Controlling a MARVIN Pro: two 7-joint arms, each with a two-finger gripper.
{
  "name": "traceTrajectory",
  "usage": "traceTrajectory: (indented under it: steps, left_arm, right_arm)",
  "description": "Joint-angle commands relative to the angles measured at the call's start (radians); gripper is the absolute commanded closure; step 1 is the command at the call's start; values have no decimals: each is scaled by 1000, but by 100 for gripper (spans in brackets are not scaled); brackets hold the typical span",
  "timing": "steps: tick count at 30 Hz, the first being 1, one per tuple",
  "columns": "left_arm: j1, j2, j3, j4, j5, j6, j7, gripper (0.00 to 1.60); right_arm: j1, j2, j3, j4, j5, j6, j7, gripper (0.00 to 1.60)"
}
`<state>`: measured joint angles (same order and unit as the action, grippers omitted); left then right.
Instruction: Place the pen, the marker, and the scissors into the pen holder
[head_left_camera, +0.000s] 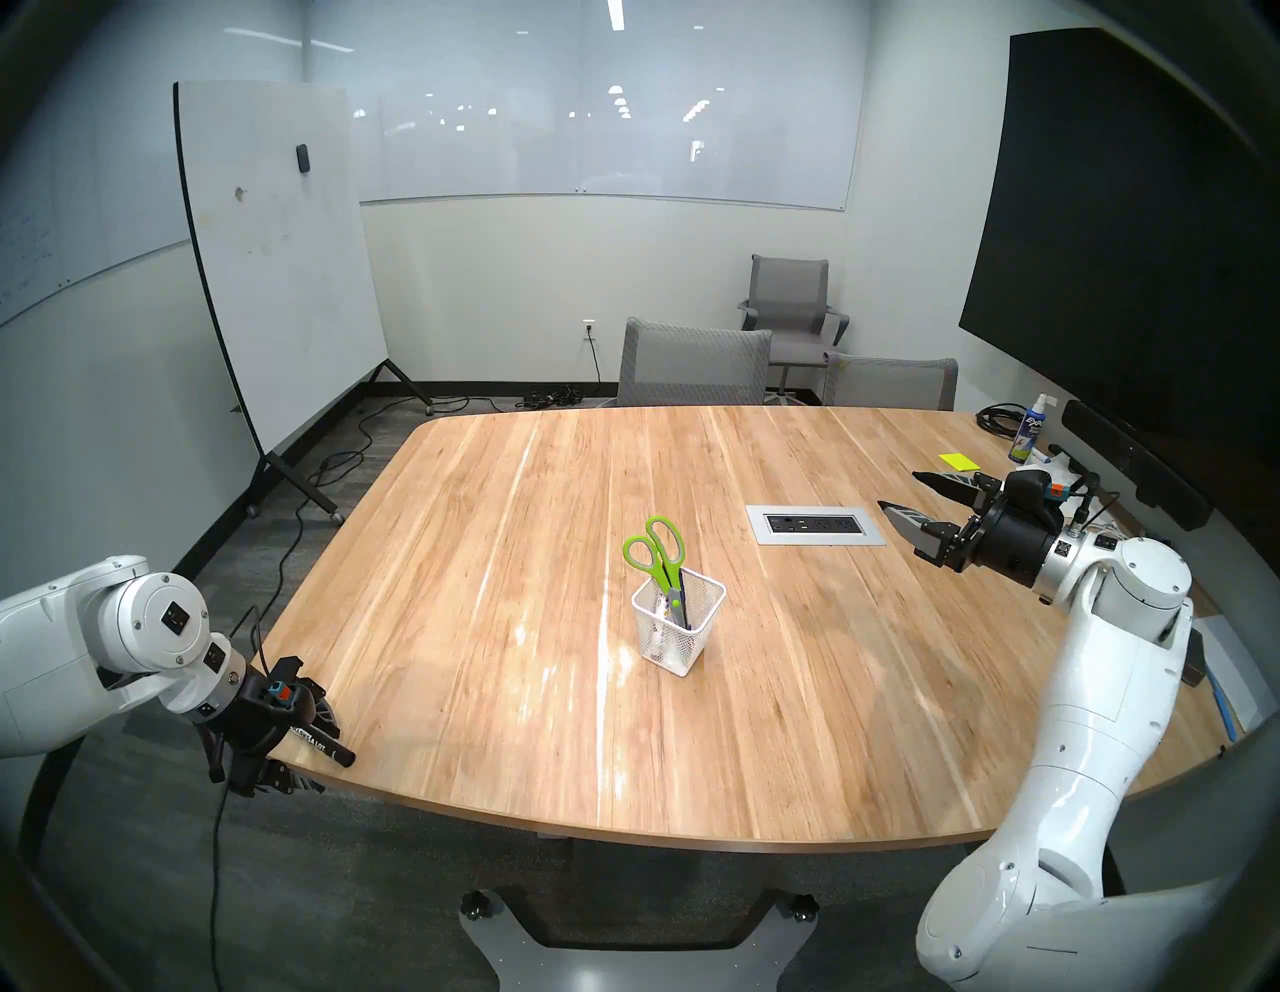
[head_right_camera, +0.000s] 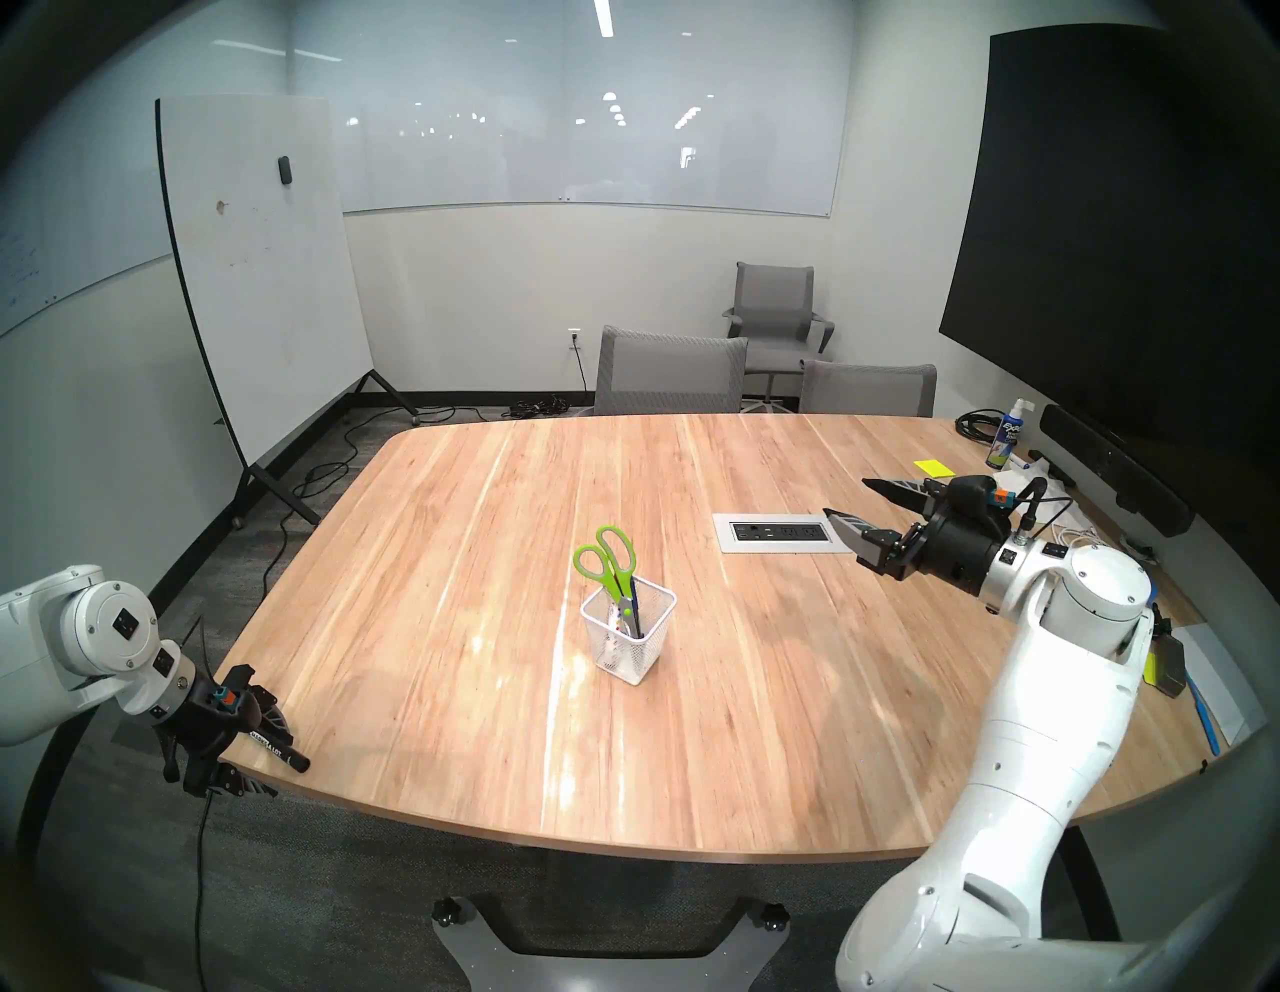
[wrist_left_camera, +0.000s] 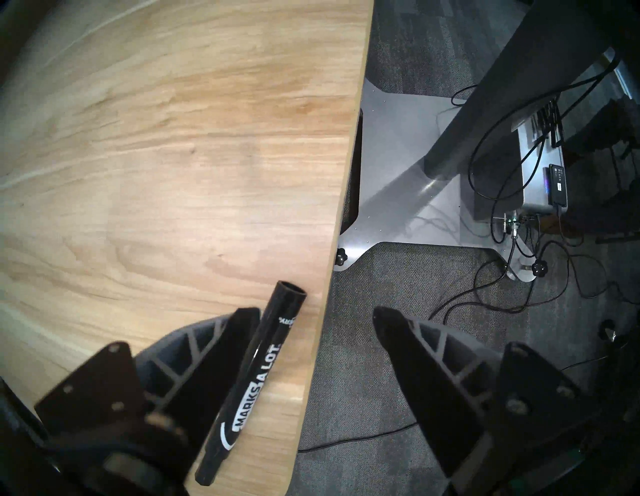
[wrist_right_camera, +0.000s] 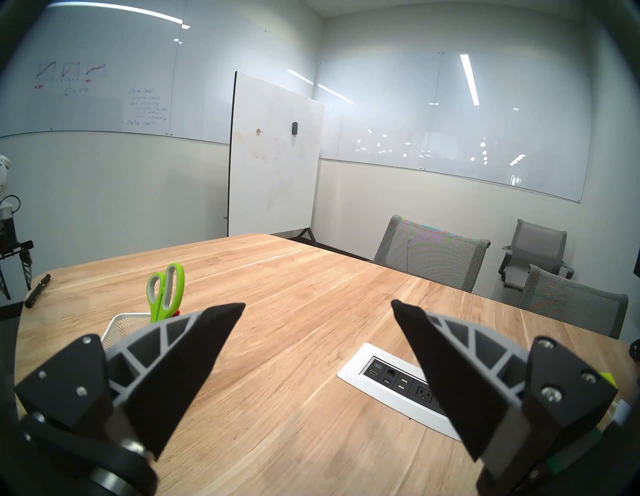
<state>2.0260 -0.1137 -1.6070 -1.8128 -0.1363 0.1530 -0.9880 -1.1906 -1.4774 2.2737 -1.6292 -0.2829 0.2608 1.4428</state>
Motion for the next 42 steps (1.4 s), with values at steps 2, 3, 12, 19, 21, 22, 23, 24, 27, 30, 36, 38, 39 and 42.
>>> traceTrajectory:
  steps: [2, 3, 12, 19, 21, 22, 23, 24, 27, 30, 36, 38, 39, 42]
  left_arm:
    - [75, -26, -87, -5, 11, -47, 29, 30]
    - [84, -33, -99, -4, 15, -51, 31, 31]
    - [180, -118, -231, -25, 81, -80, 14, 89]
    - [265, -216, -349, -66, 152, -98, -16, 83]
    - [285, -240, -380, -79, 169, -102, -24, 33]
    - [292, -253, -393, -86, 176, -103, -31, 23]
    - [300, -262, -406, -93, 184, -103, -37, 10]
    - [307, -272, -419, -100, 189, -102, -45, 7]
    - [320, -291, -440, -112, 203, -107, -53, 0]
    - [327, -301, -447, -122, 210, -109, -60, 0]
    - [316, -288, -424, -120, 211, -99, -76, 0]
    - [305, -277, -411, -116, 207, -96, -79, 0]
    - [293, -268, -401, -111, 203, -93, -79, 0]
    - [268, -245, -380, -96, 191, -93, -83, 0]
  right_arm:
    - [14, -1, -2, -14, 9, 0, 2, 0]
    - [14, -1, -1, -14, 9, 0, 2, 0]
    - [14, -1, -1, -15, 9, 1, 2, 0]
    - [14, -2, -1, -15, 10, 1, 2, 0]
    - [14, -2, -1, -15, 10, 1, 2, 0]
    - [14, -2, -1, -15, 10, 1, 2, 0]
    - [14, -2, -1, -15, 10, 1, 2, 0]
    - [14, -2, -1, -15, 10, 1, 2, 0]
    - [14, -2, -1, -16, 10, 1, 2, 0]
    - [14, -2, -1, -16, 10, 1, 2, 0]
    - [14, -2, -1, -16, 10, 1, 2, 0]
    - [14, -2, -1, -16, 10, 1, 2, 0]
    - [14, -2, -1, -16, 10, 1, 2, 0]
    - [14, -2, -1, -16, 10, 1, 2, 0]
